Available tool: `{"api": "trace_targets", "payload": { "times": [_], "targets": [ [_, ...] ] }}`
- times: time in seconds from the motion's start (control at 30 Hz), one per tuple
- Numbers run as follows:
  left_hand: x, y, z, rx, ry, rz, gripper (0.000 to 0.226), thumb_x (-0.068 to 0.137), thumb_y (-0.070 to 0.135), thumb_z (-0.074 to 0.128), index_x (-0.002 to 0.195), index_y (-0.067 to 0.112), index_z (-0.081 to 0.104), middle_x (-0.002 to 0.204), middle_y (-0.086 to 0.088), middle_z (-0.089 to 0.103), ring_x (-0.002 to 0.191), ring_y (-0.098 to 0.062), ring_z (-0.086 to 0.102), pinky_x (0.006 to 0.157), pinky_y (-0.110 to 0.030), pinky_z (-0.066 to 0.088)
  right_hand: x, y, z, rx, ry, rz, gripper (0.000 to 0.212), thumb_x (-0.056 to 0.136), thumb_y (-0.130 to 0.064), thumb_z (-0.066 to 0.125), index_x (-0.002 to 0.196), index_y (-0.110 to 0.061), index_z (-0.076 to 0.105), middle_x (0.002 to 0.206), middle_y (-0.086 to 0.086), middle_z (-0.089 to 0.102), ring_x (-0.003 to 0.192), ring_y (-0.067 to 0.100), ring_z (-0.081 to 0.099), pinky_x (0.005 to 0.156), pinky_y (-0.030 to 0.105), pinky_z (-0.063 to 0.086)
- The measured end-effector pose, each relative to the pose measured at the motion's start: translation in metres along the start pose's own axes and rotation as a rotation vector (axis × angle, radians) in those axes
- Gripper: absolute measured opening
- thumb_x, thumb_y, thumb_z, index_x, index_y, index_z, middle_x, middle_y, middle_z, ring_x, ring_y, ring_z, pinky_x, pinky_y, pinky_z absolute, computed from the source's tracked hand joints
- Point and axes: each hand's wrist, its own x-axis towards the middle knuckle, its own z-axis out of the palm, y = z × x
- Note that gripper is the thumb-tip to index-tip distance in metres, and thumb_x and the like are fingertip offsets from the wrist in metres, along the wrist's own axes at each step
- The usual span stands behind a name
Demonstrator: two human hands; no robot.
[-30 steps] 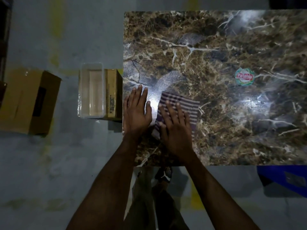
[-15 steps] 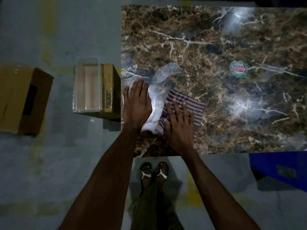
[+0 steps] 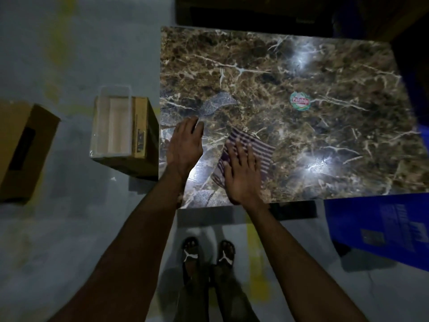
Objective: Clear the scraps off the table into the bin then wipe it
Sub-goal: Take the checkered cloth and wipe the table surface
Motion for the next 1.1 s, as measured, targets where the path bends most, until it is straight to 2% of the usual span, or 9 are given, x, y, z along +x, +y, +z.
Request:
{"api": "trace_targets", "payload": {
  "times": [0.17, 0.27, 0.37, 0.43, 0.53, 0.73, 0.8, 0.93, 1.1],
  "targets": [
    [-0.031, 0.037, 0.001, -0.080, -0.009, -0.209, 0.053, 0.104, 0.009, 0.043, 0.157, 0.009, 0.039, 0.165, -0.012, 0.034, 0.155, -0.030, 0.026, 0.127, -0.047, 0.020, -0.037, 0.014, 0.002, -0.027, -0.041, -0.239, 0.056, 0.111, -0.047, 0.023, 0.166, -0.035, 0.018, 0.174, -0.005, 0.015, 0.162, 0.022, 0.004, 0.128, 0.050, 0.011],
    [-0.058, 0.065, 0.005, -0.061, -0.009, -0.313, 0.055, 0.107, 0.019, 0.035, 0.161, 0.012, 0.031, 0.169, -0.009, 0.026, 0.159, -0.026, 0.016, 0.130, -0.043, 0.008, -0.053, 0.047, -0.005, -0.008, -0.053, -0.237, 0.057, 0.110, -0.047, 0.025, 0.166, -0.037, 0.017, 0.174, -0.008, 0.014, 0.161, 0.019, 0.004, 0.128, 0.048, 0.012],
    [-0.071, 0.081, 0.008, 0.001, -0.034, -0.317, 0.057, 0.110, 0.034, 0.030, 0.163, 0.013, 0.026, 0.171, -0.010, 0.019, 0.160, -0.027, 0.010, 0.130, -0.047, 0.008, -0.030, 0.058, -0.009, 0.018, -0.009, -0.123, 0.063, 0.109, -0.048, 0.026, 0.167, -0.027, 0.013, 0.174, -0.006, 0.013, 0.161, 0.020, 0.007, 0.127, 0.052, 0.016],
    [-0.070, 0.081, 0.008, 0.024, -0.030, -0.301, 0.058, 0.110, 0.038, 0.031, 0.162, 0.014, 0.029, 0.170, -0.010, 0.024, 0.159, -0.027, 0.015, 0.129, -0.048, 0.011, -0.006, 0.049, -0.008, 0.031, 0.015, -0.094, 0.067, 0.108, -0.050, 0.023, 0.167, -0.022, 0.010, 0.174, -0.004, 0.012, 0.162, 0.022, 0.005, 0.128, 0.053, 0.013],
    [-0.068, 0.076, 0.010, 0.071, -0.025, -0.240, 0.055, 0.110, 0.037, 0.031, 0.161, 0.017, 0.033, 0.168, -0.007, 0.029, 0.156, -0.024, 0.022, 0.128, -0.049, 0.015, 0.016, 0.029, -0.002, 0.030, 0.019, -0.143, 0.065, 0.108, -0.049, 0.024, 0.167, -0.024, 0.011, 0.175, -0.006, 0.007, 0.162, 0.022, 0.001, 0.129, 0.050, 0.005],
    [-0.068, 0.072, 0.015, 0.012, 0.033, -0.232, 0.055, 0.106, 0.035, 0.039, 0.157, 0.018, 0.040, 0.166, -0.006, 0.035, 0.155, -0.023, 0.028, 0.126, -0.052, 0.021, -0.004, 0.043, -0.003, 0.048, -0.020, -0.353, 0.063, 0.108, -0.047, 0.031, 0.166, -0.029, 0.017, 0.174, -0.007, 0.016, 0.161, 0.019, 0.006, 0.129, 0.049, 0.010],
    [-0.068, 0.073, 0.016, -0.001, 0.046, -0.241, 0.054, 0.105, 0.033, 0.044, 0.158, 0.019, 0.040, 0.166, -0.004, 0.034, 0.155, -0.021, 0.027, 0.127, -0.051, 0.018, -0.005, 0.053, -0.005, 0.066, -0.008, -0.335, 0.064, 0.107, -0.050, 0.031, 0.166, -0.030, 0.018, 0.174, -0.007, 0.014, 0.161, 0.018, 0.007, 0.129, 0.046, 0.009],
    [-0.068, 0.073, 0.015, -0.008, 0.063, -0.230, 0.054, 0.105, 0.034, 0.043, 0.157, 0.019, 0.042, 0.166, -0.004, 0.035, 0.155, -0.021, 0.027, 0.127, -0.050, 0.016, 0.010, 0.041, -0.005, 0.090, 0.057, -0.161, 0.070, 0.106, -0.056, 0.022, 0.167, -0.022, 0.017, 0.174, -0.005, 0.013, 0.161, 0.017, 0.005, 0.130, 0.046, 0.008],
    [-0.070, 0.070, 0.010, -0.058, 0.070, -0.199, 0.052, 0.104, 0.034, 0.039, 0.152, 0.018, 0.050, 0.163, -0.005, 0.041, 0.153, -0.022, 0.030, 0.127, -0.049, 0.017, 0.000, 0.029, 0.001, 0.023, -0.003, -0.311, 0.067, 0.106, -0.052, 0.023, 0.167, -0.023, 0.017, 0.174, -0.004, 0.013, 0.161, 0.020, 0.006, 0.129, 0.050, 0.011]
  ]
}}
